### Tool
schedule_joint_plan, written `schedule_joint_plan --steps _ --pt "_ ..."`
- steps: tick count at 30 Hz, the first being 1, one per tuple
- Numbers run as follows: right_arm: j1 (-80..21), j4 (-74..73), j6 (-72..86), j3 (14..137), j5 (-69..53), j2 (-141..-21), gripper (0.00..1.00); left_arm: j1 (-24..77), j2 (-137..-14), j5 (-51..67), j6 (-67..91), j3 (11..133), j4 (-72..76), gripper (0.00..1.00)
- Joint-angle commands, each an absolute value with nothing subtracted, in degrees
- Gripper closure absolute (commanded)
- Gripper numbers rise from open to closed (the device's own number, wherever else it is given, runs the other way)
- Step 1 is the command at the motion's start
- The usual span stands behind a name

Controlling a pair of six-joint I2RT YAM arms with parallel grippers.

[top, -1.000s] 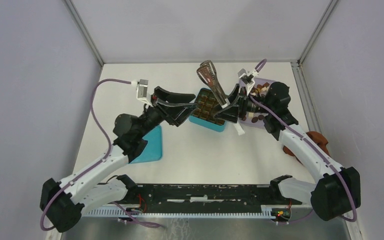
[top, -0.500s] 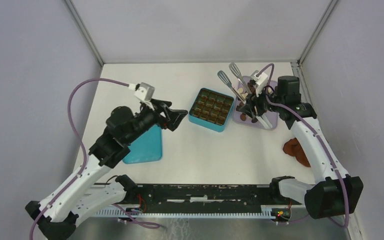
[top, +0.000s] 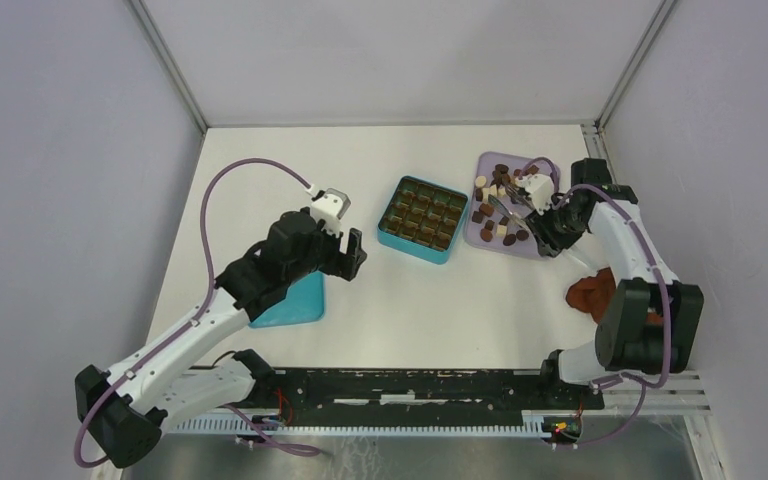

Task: Pack the chocolate
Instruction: Pick up the fake chocolate from the plate.

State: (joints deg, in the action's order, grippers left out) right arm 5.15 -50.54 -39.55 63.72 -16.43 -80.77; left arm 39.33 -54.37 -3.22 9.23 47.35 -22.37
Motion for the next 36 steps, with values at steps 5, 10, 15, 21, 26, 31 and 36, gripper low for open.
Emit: schedule_joint_plan --steps 5,10,15,21,26,31,36 --pt "10.67 -57.54 -49.04 70.42 -7.57 -87.72 0.54 39.14 -49.18 -12.01 3.24 46.69 -24.39 0.14" --pt "14.75 -59.61 -52.77 70.71 -6.03 -88.01 0.56 38.95 -50.3 -10.55 3.25 46.74 -24.64 0.14" --pt "18.32 -60.62 -55.66 70.69 -5.77 -89.87 0.59 38.94 -51.63 -10.47 3.32 46.93 -25.1 0.15" --pt "21.4 -60.45 -59.09 71.14 -5.48 -91.32 0.59 38.99 -51.89 -10.13 3.36 47.0 -25.14 0.15" --pt "22.15 -60.65 -60.99 73.33 -5.44 -95.03 0.59 38.94 -52.73 -9.69 3.18 47.02 -25.4 0.17" --pt "22.15 -60.1 -62.98 73.99 -5.73 -97.18 0.59 38.94 -52.82 -10.08 3.25 47.04 -25.5 0.18" --pt "22.15 -60.46 -63.69 75.59 -7.18 -99.29 0.58 38.93 -53.32 -10.28 3.16 47.05 -25.58 0.18"
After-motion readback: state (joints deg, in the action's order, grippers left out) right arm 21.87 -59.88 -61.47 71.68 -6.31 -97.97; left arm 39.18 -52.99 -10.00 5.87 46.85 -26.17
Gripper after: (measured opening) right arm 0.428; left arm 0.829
